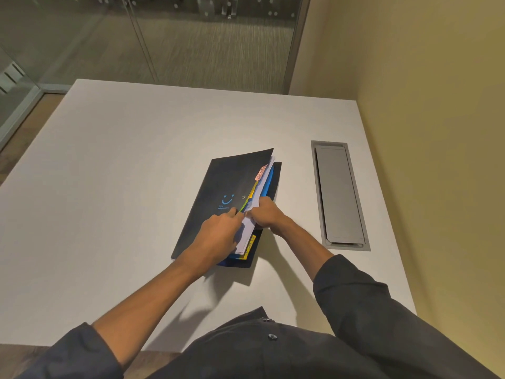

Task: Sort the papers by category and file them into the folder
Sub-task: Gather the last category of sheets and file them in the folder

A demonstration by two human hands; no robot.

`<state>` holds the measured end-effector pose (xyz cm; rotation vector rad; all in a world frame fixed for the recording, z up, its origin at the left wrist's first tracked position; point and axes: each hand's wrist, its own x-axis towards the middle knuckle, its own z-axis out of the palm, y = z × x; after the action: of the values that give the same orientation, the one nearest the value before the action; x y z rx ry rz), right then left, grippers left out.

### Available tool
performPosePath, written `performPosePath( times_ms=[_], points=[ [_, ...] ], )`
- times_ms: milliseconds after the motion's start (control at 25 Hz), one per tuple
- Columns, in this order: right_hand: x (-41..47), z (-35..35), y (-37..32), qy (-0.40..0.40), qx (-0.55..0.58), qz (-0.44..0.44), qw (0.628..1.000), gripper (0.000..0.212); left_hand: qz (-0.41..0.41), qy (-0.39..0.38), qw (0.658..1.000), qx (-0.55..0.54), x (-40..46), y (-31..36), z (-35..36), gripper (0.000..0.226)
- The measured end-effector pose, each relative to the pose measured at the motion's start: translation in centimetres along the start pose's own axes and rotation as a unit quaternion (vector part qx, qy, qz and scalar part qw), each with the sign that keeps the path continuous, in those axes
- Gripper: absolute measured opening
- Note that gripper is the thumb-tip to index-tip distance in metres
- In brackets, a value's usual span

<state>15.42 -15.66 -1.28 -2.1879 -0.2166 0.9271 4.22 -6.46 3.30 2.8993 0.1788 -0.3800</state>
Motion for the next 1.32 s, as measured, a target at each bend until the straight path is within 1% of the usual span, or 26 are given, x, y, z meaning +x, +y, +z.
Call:
performPosePath(
  times_ms=[40, 80, 160, 200, 240, 320, 360, 400, 480, 520, 600, 640, 720, 760, 800, 920, 1000, 1080, 1160, 1200, 1240, 1320],
  points=[
    [0.2, 0.2, 0.0, 0.002, -0.006, -0.008, 1.0, 0.006, 0.005, -0.004, 1.0, 0.001, 0.0, 0.4, 0.1, 0.032],
    [0.2, 0.4, -0.1, 0.006, -0.015, -0.011, 1.0, 0.007, 0.01, -0.003, 1.0, 0.002, 0.0, 0.7, 0.2, 0.033],
    [0.4, 0.7, -0.2, 0.006, -0.031, -0.003, 1.0, 0.026, 0.013, 0.011, 1.0, -0.001, 0.0, 1.2, 0.4, 0.029],
    [0.4, 0.6, -0.2, 0.003, -0.035, -0.003, 0.999, 0.029, 0.011, 0.016, 1.0, -0.007, 0.1, 1.2, 0.4, 0.028],
    [0.4, 0.5, -0.1, 0.0, -0.038, -0.004, 0.999, 0.028, 0.009, 0.015, 1.0, -0.014, 0.1, 1.3, 0.5, 0.027],
    [0.1, 0.0, 0.0, 0.003, -0.053, -0.012, 0.999, 0.018, 0.004, 0.005, 1.0, -0.029, 0.3, 1.0, 0.4, 0.034],
    [-0.1, -0.4, 0.0, 0.013, -0.061, -0.021, 0.998, 0.013, 0.002, 0.001, 0.999, -0.037, 0.5, 0.9, 0.4, 0.039],
    [-0.4, -0.7, 0.3, 0.033, -0.064, -0.035, 0.997, 0.014, -0.001, 0.0, 0.999, -0.042, 0.7, 0.9, 0.4, 0.044],
    [-1.1, -1.1, 1.2, 0.093, -0.073, -0.063, 0.991, 0.027, -0.008, -0.002, 0.999, -0.037, 1.1, 1.0, 0.4, 0.046],
    [-1.5, -1.2, 1.8, 0.129, -0.106, -0.076, 0.983, 0.035, -0.01, -0.006, 0.999, -0.033, 1.1, 1.1, 0.4, 0.046],
    [-1.8, -1.8, 3.6, 0.19, -0.215, -0.094, 0.953, 0.048, -0.009, -0.019, 0.999, -0.031, 1.2, 1.6, 0.6, 0.046],
    [-1.9, -2.2, 4.5, 0.21, -0.253, -0.093, 0.94, 0.054, -0.007, -0.023, 0.999, -0.03, 1.2, 1.8, 0.6, 0.046],
    [-2.2, -3.0, 5.7, 0.252, -0.272, -0.066, 0.927, 0.066, -0.009, -0.03, 0.999, -0.025, 1.3, 2.1, 0.8, 0.046],
    [-2.2, -3.2, 6.3, 0.268, -0.261, -0.053, 0.926, 0.069, -0.012, -0.034, 0.999, -0.021, 1.4, 2.2, 0.9, 0.047],
    [-2.2, -3.2, 6.8, 0.277, -0.238, -0.042, 0.93, 0.067, -0.014, -0.038, 0.999, -0.013, 1.6, 2.4, 1.0, 0.049],
    [-1.6, -2.2, 8.7, 0.265, -0.109, -0.031, 0.958, 0.039, -0.015, -0.031, 0.998, 0.048, 2.1, 3.2, 2.5, 0.056],
    [-1.2, -1.6, 9.3, 0.263, -0.013, -0.022, 0.964, 0.029, -0.019, -0.032, 0.995, 0.095, 2.4, 4.1, 4.3, 0.059],
    [-0.8, -1.3, 9.6, 0.252, 0.06, -0.003, 0.966, 0.022, -0.029, -0.059, 0.991, 0.116, 2.6, 4.9, 6.6, 0.06],
    [-0.6, -0.8, 10.0, 0.237, 0.11, 0.009, 0.965, 0.019, -0.028, -0.085, 0.99, 0.111, 2.6, 5.4, 8.8, 0.066],
    [-0.4, -0.7, 10.4, 0.232, 0.129, 0.015, 0.964, 0.019, -0.022, -0.086, 0.991, 0.098, 2.5, 5.5, 9.7, 0.068],
    [-0.2, -0.5, 10.8, 0.228, 0.148, 0.025, 0.962, 0.02, -0.016, -0.076, 0.994, 0.078, 2.3, 5.4, 10.3, 0.066],
    [-0.1, -0.6, 11.5, 0.228, 0.187, 0.048, 0.954, 0.021, -0.001, -0.024, 0.999, 0.029, 2.2, 4.3, 10.8, 0.061]
  ],
)
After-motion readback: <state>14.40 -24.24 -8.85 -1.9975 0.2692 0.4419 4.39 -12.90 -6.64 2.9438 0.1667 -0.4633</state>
